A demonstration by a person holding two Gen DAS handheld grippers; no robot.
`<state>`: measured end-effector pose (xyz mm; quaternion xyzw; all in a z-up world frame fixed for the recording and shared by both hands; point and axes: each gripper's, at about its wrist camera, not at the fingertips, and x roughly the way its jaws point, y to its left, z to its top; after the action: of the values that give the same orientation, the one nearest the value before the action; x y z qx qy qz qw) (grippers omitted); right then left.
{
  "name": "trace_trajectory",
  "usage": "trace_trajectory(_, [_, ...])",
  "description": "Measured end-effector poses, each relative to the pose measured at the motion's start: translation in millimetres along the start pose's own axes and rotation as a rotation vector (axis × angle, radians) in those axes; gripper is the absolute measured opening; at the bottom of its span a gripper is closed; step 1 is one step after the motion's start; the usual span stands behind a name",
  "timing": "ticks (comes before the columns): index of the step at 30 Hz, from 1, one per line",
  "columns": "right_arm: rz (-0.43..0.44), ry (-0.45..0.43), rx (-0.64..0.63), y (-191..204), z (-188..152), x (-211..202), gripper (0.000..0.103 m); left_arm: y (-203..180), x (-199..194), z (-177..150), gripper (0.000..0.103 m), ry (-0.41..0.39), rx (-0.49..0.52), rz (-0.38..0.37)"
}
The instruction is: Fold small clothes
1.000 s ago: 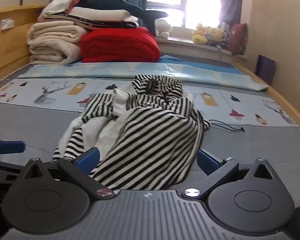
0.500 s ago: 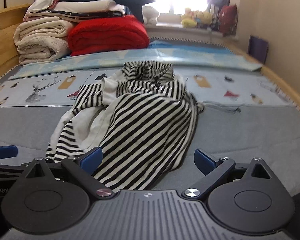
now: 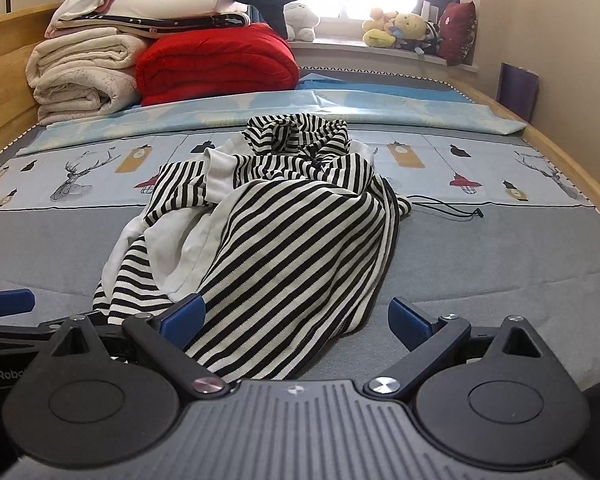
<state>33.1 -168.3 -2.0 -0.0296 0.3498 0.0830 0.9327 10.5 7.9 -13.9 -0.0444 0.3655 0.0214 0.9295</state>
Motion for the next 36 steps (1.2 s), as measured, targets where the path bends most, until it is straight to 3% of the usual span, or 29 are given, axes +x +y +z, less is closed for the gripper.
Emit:
trace_trajectory(21, [0.006,0.002,0.02,-3,2,-1,0.096,-4,0,-1,0.091,-0.001,0.018,-0.008])
trace_trajectory(24, [0.009,-0.01,0.021,-2,3,-3,0.09,-4,-1,-1,0.082,-0.013,0.027,-0.007])
trace_trajectory(26, [0.006,-0.019,0.011,-1,3,-4,0.084,-5,-3,0,0.064,-0.025,0.04,-0.01])
trace_trajectory(28, [0.025,-0.034,0.006,0,4,-6,0.066,-4,-5,3,0.05,-0.038,0.059,-0.019])
trace_trajectory(30, [0.051,-0.06,0.018,-2,8,-10,0.056,-1,-6,10,0.034,-0.041,0.069,-0.037])
trace_trajectory(31, [0.062,-0.075,0.027,-4,10,-12,0.05,1,-6,16,0.021,-0.033,0.071,-0.055])
trace_trajectory(33, [0.089,-0.104,0.038,-11,18,-15,0.043,8,-5,31,0.016,-0.019,0.078,-0.089])
trace_trajectory(36, [0.137,-0.137,0.016,-23,41,-14,0.042,20,1,62,0.014,-0.037,0.115,-0.143])
